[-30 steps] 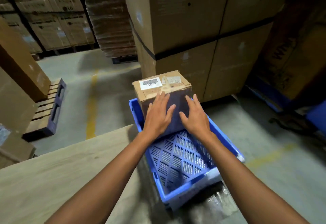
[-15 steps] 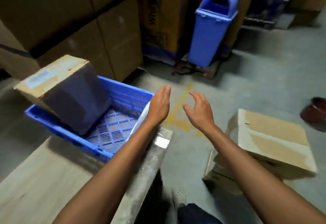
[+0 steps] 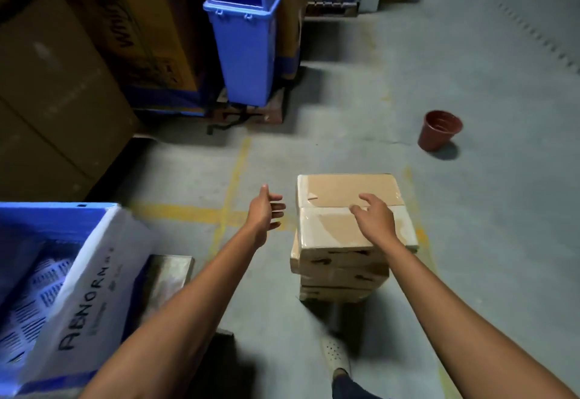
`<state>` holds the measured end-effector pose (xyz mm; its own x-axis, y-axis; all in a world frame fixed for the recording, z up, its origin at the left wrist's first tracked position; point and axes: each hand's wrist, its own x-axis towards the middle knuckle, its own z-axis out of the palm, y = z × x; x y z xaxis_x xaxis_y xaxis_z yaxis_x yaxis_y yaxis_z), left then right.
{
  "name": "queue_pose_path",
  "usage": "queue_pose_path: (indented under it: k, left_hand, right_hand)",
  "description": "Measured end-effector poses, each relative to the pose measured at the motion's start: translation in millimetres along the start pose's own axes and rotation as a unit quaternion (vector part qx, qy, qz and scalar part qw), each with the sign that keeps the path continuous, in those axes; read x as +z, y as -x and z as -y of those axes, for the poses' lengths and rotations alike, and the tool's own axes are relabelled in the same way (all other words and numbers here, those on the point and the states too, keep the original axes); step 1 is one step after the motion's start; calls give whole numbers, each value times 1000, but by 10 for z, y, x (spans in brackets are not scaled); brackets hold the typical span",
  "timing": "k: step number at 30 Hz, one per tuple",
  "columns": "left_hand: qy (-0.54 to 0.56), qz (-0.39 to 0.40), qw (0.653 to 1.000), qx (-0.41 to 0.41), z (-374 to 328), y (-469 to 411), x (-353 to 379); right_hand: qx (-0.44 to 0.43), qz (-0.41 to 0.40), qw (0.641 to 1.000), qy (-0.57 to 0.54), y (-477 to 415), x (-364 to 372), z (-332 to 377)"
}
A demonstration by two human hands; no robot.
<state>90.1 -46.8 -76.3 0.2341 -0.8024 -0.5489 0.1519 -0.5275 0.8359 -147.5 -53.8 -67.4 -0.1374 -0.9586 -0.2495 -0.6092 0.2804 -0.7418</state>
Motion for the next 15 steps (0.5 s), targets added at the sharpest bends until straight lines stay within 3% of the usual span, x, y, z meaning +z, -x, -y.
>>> queue_pose_path:
  k: [6,10,15]
  left_hand:
    - [-58,-70,993,-75,511,-431,675]
    - [-63,-86,988,-114,834,-576,844]
    - [-79,-130,985,-85,818,-392,934]
  right_hand:
    - [120,-12,991,62,-592,-397,-862]
    - [200,7,979,34,-737,-420,-1200]
    - [217,-5,976,-15,-728,-368,-1223]
